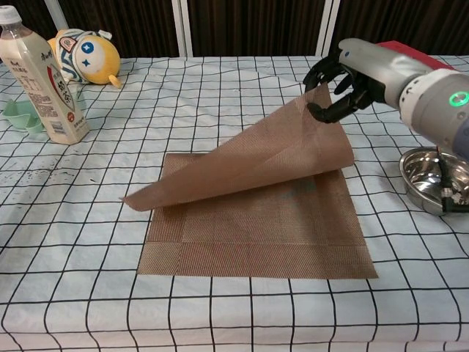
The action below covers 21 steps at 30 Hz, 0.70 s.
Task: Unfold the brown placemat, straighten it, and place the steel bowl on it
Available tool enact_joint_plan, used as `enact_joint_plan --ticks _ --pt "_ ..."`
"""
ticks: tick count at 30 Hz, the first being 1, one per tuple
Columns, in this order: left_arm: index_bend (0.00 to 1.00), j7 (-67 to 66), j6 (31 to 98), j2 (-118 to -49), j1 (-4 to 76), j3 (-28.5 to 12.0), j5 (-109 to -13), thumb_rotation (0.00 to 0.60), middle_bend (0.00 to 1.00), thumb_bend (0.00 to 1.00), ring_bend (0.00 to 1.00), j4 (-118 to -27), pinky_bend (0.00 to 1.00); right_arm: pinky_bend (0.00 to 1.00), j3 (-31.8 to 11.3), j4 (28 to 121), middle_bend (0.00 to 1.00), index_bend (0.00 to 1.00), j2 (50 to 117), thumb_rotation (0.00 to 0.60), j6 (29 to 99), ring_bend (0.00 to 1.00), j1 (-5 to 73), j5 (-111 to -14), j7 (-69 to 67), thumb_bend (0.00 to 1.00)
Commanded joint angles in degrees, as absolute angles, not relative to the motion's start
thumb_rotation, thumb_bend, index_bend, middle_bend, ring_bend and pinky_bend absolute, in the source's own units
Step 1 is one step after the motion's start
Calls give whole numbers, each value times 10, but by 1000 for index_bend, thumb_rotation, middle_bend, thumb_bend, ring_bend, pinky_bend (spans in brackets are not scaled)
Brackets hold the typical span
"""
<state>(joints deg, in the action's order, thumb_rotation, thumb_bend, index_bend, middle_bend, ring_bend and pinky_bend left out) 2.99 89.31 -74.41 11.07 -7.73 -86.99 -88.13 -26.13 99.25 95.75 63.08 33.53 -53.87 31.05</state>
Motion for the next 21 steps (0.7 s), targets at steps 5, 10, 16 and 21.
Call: enact_joint_plan --ticks 5,10,16,21 --pt "0 29 888 -741 112 -73 -873 600 0 41 18 -883 67 218 -332 895 199 662 990 600 617 164 439 -417 376 467" --pt "0 34 881 -737 114 -73 -869 600 0 41 18 -887 67 218 -353 800 199 662 1018 600 610 163 504 -381 398 468" --pt "0 38 874 -731 115 -73 -864 600 0 40 18 -891 67 218 -370 678 199 662 1054 600 600 164 570 -352 390 451" --pt "0 39 870 -729 115 -73 -861 600 0 41 18 -895 67 218 -370 624 168 595 1067 600 589 157 593 -350 378 343"
